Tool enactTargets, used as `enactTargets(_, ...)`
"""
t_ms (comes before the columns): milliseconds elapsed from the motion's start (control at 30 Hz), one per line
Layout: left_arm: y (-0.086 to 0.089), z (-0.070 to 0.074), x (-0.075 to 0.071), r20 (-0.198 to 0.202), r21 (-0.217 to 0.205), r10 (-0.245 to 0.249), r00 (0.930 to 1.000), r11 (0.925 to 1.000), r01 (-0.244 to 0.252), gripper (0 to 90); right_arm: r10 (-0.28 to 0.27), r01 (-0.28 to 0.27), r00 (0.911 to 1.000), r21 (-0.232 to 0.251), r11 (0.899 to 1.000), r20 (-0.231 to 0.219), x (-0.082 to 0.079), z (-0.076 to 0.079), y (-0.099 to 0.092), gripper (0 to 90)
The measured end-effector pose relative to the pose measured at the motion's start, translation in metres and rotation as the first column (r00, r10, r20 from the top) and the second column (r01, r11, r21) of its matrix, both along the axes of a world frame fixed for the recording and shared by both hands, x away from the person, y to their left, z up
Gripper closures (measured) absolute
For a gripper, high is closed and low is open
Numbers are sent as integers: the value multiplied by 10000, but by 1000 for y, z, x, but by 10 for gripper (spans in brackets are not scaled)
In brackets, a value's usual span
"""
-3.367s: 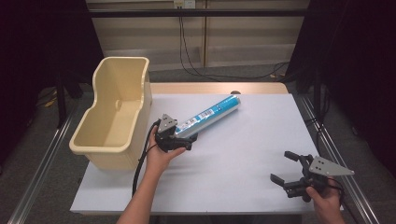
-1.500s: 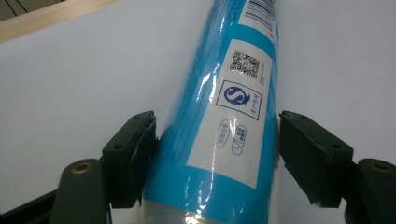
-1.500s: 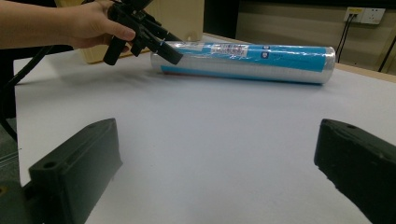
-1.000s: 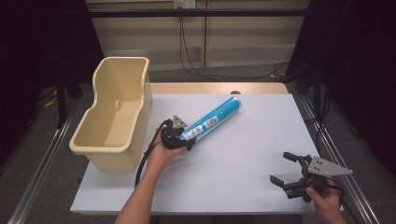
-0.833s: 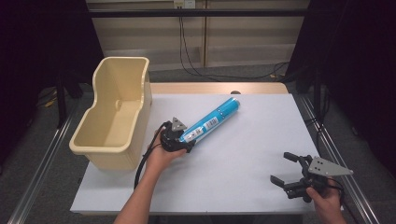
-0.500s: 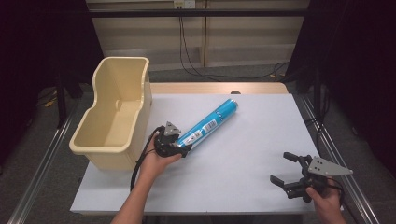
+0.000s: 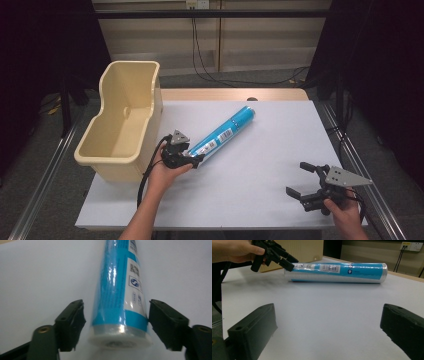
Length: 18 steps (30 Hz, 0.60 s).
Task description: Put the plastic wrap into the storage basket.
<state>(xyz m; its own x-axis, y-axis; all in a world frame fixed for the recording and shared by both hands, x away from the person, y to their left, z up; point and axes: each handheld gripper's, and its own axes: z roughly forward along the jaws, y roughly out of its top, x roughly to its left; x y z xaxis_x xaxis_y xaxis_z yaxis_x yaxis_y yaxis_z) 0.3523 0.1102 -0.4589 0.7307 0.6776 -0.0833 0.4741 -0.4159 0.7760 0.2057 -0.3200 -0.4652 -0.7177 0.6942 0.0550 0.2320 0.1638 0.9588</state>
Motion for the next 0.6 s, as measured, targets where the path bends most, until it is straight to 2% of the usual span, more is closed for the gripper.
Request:
enactTargets(67,-4,-5,2,-212,-62,-149,9997,9999,148,273,13,-13,10000,-16,10000,6,1,0,0,0)
enactTargets(133,-8,-10,5,-304,254,-92,9995,9996,100,267,-3,3,10000,12,10000,-2,1,0,-1,0)
enactTargets(200,-12,-16,7,-516,201,-29,9987,9998,40,283,-24,24,10000,3,10000,22,1,0,-2,0)
enactTargets(333,-14,-15,7,-445,496,-202,9988,9985,224,302,-21,21,10000,-7,10000,65,0,1,-2,0)
enactTargets(367,-15,-14,6,-362,671,-243,9990,9974,267,306,-30,30,10000,3,10000,54,0,1,-2,0)
enactTargets(400,-15,-14,6,-362,671,-243,9990,9974,267,309,-24,24,10000,7,10000,57,0,0,-2,0)
enactTargets(433,-15,-12,3,-584,751,-219,9981,9968,263,311,-11,11,10000,13,10000,36,0,0,-2,0)
enactTargets(533,-13,-11,-2,-781,704,-162,9968,9973,217,315,-25,25,10000,-11,10000,27,0,0,-2,0)
enactTargets(600,-5,-9,-13,-913,761,-56,9958,9970,126,315,-10,10,10000,8,10000,45,0,0,-2,0)
